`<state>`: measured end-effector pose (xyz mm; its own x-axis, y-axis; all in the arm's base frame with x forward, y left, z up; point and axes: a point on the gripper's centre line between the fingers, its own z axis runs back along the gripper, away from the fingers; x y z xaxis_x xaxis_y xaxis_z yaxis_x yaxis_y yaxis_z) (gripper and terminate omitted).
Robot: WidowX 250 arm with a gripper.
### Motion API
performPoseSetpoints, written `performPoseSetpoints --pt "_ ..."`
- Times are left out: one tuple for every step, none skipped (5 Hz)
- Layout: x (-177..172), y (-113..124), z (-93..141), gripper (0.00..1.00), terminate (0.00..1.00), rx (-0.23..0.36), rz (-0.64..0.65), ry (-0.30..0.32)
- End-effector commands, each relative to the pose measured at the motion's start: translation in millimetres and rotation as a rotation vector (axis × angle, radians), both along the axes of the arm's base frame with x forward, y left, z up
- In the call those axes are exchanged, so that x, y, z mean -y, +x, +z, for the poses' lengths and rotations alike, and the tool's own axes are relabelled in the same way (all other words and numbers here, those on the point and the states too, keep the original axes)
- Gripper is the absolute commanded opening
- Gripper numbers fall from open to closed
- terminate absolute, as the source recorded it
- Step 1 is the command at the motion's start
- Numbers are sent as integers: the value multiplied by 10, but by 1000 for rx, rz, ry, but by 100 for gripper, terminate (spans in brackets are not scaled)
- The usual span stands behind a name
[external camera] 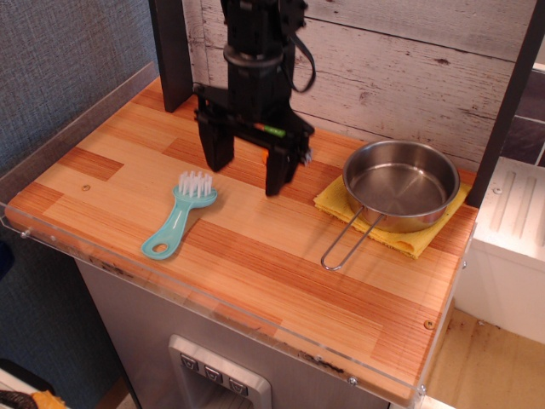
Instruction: Place orange item inside of the pot.
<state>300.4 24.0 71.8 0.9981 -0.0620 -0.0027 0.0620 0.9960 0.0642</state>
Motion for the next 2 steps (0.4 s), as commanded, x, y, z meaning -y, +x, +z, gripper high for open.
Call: performPoseSetpoints --pt "-128 616 109 100 0 71 38 7" --pt "-156 882 -2 100 0 60 55 4"
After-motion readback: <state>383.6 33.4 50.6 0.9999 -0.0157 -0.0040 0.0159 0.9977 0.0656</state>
